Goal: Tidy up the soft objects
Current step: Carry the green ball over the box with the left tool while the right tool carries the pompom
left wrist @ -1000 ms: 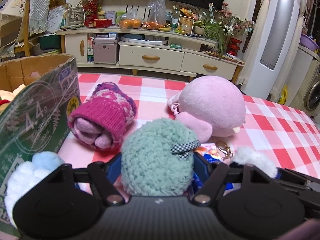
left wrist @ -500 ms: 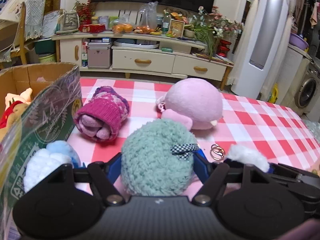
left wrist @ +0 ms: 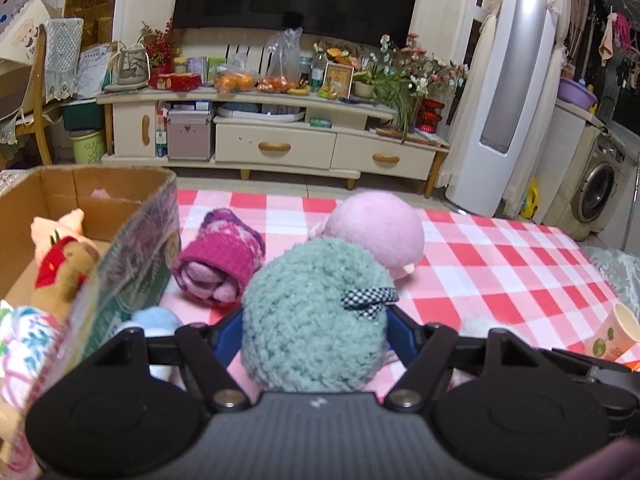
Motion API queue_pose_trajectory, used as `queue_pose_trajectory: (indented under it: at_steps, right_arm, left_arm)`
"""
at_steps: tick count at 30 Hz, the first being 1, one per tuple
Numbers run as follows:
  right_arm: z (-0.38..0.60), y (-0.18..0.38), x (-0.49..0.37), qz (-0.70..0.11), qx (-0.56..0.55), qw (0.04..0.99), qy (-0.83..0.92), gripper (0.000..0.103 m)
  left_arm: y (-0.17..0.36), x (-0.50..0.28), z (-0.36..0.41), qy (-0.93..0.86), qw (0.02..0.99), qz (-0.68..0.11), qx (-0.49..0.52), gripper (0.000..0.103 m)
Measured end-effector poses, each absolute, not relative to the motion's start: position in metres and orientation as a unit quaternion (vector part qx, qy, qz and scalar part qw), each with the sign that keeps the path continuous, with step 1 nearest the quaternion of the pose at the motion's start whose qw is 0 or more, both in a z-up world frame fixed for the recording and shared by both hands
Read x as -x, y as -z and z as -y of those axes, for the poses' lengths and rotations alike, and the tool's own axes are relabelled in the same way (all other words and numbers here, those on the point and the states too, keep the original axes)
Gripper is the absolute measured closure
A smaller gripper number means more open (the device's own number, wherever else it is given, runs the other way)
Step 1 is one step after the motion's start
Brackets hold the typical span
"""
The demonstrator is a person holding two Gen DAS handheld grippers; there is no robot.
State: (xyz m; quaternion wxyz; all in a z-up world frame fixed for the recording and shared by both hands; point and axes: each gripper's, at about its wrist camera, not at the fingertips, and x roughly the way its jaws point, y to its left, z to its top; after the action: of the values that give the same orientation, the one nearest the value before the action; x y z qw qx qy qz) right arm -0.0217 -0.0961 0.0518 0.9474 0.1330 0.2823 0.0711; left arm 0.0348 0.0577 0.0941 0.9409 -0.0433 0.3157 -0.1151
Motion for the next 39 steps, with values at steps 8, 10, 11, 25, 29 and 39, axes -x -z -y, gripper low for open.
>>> queue_pose_trajectory:
  at_steps: [8, 10, 11, 25, 29, 39]
  right_arm:
    - [0.084, -0.076, 0.044, -0.268, -0.133, 0.952, -0.067, 0.041]
    - [0.080, -0.082, 0.047, -0.265, -0.135, 0.952, -0.071, 0.041]
    - [0.077, -0.085, 0.048, -0.263, -0.136, 0.952, -0.074, 0.041]
    - [0.010, -0.136, 0.042, -0.225, -0.135, 0.950, -0.170, 0.041]
    - [-0.013, -0.146, 0.032, -0.220, -0.135, 0.943, -0.209, 0.041]
    - [-0.065, -0.156, 0.009, -0.223, -0.141, 0.920, -0.292, 0.041]
  left_arm:
    - [-0.115, -0.019, -0.075, 0.124, 0.950, -0.282, 0.041, 0.031]
    - [-0.120, -0.015, -0.082, 0.122, 0.954, -0.272, 0.041, 0.031]
    - [-0.123, -0.014, -0.085, 0.121, 0.955, -0.267, 0.042, 0.031]
    - [-0.145, 0.002, -0.150, 0.073, 0.968, -0.227, 0.074, 0.030]
    - [-0.149, 0.004, -0.174, 0.050, 0.970, -0.217, 0.092, 0.030]
    - [-0.144, -0.001, -0.239, -0.032, 0.967, -0.218, 0.127, 0.030]
